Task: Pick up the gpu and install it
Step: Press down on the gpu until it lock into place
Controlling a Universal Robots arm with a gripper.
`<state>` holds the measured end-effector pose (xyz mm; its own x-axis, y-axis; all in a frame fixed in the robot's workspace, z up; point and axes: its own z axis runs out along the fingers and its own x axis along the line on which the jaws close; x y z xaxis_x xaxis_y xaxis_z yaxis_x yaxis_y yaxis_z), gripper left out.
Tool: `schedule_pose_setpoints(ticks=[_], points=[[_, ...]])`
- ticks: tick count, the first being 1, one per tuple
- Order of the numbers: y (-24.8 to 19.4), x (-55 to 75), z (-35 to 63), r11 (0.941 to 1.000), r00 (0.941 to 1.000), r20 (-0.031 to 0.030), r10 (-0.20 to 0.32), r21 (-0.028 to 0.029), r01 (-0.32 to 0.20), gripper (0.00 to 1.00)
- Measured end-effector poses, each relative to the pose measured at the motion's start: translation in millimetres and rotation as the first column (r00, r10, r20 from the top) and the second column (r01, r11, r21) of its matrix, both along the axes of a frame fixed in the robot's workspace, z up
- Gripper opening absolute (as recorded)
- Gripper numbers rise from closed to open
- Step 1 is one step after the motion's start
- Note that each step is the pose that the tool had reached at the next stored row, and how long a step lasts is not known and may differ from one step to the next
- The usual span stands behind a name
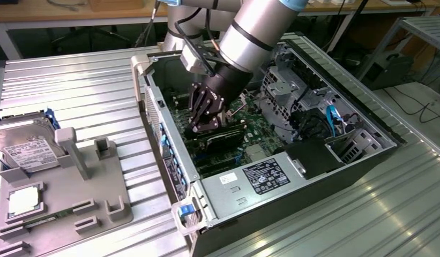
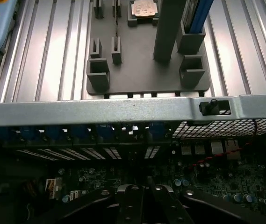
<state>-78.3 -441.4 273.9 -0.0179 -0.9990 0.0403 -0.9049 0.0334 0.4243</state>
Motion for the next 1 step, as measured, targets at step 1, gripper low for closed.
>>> schedule_pose_setpoints(ticks=[1], points=[[0.0, 0.0, 0.0, 1.0, 1.0, -0.0001, 0.0, -0.0001, 0.0, 0.11]])
